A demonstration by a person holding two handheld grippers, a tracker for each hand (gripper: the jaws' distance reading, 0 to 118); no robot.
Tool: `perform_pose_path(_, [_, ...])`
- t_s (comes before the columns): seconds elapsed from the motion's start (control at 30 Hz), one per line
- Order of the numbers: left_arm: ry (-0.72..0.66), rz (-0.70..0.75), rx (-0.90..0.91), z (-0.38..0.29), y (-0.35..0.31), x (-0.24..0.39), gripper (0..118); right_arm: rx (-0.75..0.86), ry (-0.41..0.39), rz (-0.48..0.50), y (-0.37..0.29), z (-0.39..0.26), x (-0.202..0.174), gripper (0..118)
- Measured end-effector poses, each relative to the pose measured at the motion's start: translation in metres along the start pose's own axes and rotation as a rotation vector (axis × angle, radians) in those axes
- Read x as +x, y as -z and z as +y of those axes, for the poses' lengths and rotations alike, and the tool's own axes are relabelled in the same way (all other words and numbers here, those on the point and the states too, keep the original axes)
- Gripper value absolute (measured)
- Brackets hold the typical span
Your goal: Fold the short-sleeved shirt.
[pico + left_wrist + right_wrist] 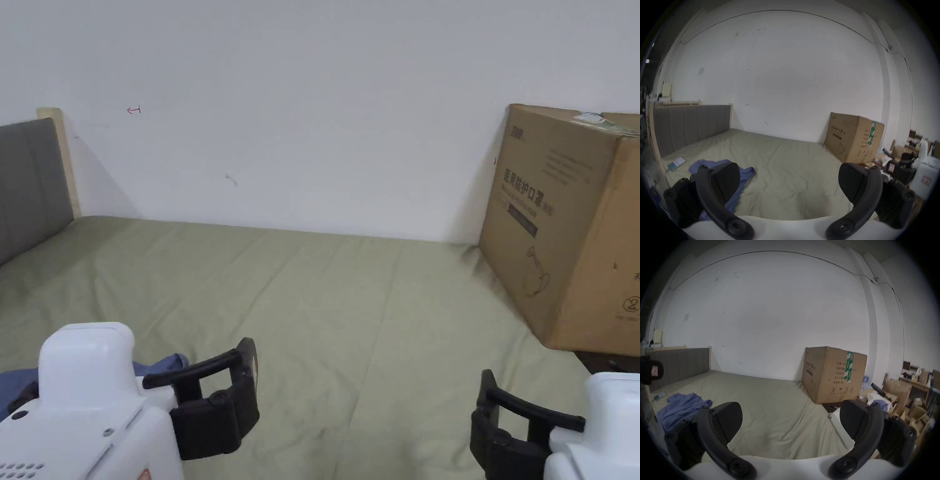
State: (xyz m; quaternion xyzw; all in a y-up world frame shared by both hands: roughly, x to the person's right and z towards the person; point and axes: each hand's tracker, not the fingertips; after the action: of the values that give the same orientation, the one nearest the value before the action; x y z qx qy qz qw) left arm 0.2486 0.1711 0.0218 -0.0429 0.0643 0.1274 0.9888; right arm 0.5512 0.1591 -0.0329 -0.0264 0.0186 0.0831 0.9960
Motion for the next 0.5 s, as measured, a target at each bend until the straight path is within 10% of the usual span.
perform_pose_path(0.23, [-0.928,-0.178,-0.015,-0.053,0.025,-0.067,118,0.285,-0.923,-0.085,-0.013,-0.028,-0.08,117])
perform_pose_path(0.5, [-1.151,-0.003,0.033,-0.095,0.028,-0.108,118,0.151,-0.757,0.175,-0.004,-0.044,-0.093,117])
